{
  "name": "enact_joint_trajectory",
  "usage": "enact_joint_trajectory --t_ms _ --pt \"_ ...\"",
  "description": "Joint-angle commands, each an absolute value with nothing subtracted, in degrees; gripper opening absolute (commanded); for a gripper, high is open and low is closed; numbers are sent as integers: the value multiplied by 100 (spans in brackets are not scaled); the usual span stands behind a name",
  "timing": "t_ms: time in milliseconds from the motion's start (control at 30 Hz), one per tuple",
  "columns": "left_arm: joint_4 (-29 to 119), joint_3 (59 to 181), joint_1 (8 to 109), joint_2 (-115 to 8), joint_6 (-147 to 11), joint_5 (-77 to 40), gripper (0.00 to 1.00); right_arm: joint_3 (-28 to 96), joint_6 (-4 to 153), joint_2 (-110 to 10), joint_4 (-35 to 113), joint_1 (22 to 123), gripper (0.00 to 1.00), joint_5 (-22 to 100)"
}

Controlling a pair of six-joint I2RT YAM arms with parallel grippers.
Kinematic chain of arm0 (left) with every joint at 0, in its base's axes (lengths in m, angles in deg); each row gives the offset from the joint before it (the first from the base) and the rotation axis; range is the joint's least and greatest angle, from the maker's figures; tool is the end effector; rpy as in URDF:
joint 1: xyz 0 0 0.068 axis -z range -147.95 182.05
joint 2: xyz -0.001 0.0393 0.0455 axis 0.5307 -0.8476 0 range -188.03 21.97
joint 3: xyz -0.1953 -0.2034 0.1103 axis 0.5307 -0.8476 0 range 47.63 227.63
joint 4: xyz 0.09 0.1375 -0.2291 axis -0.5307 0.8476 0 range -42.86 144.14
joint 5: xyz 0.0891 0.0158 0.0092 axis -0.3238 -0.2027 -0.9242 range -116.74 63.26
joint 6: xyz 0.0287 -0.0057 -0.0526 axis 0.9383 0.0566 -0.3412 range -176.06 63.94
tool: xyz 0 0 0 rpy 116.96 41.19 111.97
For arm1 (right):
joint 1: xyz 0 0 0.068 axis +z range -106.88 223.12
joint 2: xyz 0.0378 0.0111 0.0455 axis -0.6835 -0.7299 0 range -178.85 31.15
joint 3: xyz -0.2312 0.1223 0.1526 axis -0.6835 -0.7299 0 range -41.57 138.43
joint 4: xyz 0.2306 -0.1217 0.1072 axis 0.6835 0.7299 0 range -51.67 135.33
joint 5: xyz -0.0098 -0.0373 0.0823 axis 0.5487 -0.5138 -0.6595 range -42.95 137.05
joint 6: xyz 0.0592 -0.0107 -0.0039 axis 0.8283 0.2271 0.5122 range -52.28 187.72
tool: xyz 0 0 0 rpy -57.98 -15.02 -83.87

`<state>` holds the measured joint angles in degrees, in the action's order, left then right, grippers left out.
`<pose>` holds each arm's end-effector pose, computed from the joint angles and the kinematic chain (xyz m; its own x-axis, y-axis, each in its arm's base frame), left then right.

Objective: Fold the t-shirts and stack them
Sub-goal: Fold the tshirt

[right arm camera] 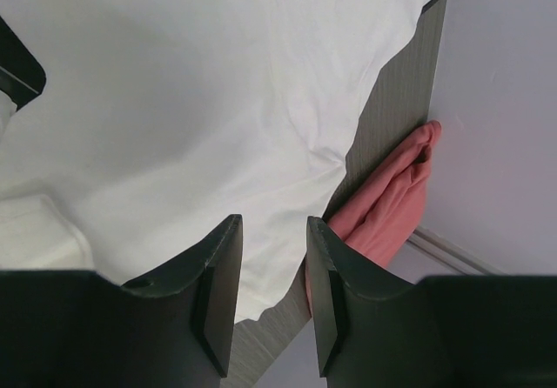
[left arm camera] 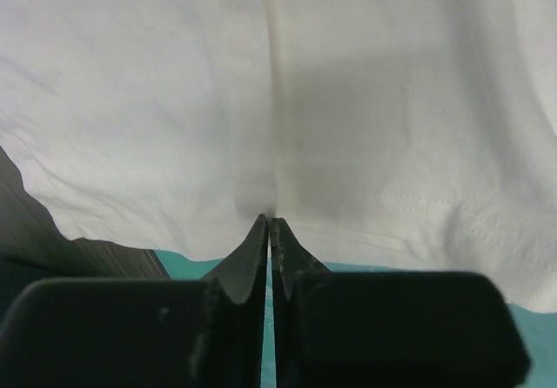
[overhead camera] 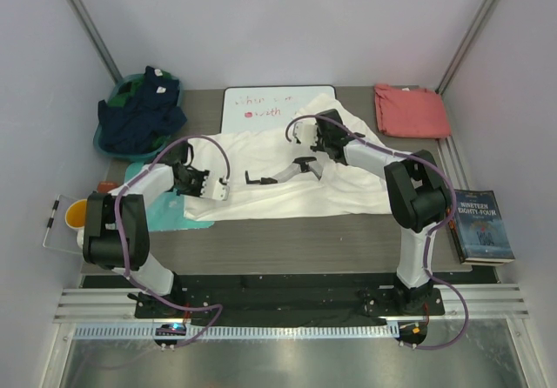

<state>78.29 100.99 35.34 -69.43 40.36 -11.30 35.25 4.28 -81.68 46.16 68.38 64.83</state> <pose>0.3147 -0.0300 0.1819 0.2532 0.9449 -0.2076 0.9106 -0.1603 0.3809 0.4303 0.1880 0.1962 -0.0948 -0.9865 -0.1332 -0.6531 0.1626 -0.7396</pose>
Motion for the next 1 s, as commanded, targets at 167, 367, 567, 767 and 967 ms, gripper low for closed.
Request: enact_joint_trajectory --t_ms 167,367,567,767,967 --pt "8440 10712 3521 -7023 3975 -1390 0 3455 391 -7836 4149 6703 41 6770" --pt "8484 10757 3504 -7049 3974 -1575 0 3455 303 -7766 4236 6360 42 6797" --pt "8563 10862 3504 -7058 3843 -1471 23 3323 224 -7634 4395 6176 44 6665" --pt "8739 10924 3513 -7005 3869 -1215 57 3332 268 -7669 4422 6167 44 6639" --pt "8423 10880 3548 -7198 3816 -1259 50 3419 347 -7730 4422 6175 44 6621"
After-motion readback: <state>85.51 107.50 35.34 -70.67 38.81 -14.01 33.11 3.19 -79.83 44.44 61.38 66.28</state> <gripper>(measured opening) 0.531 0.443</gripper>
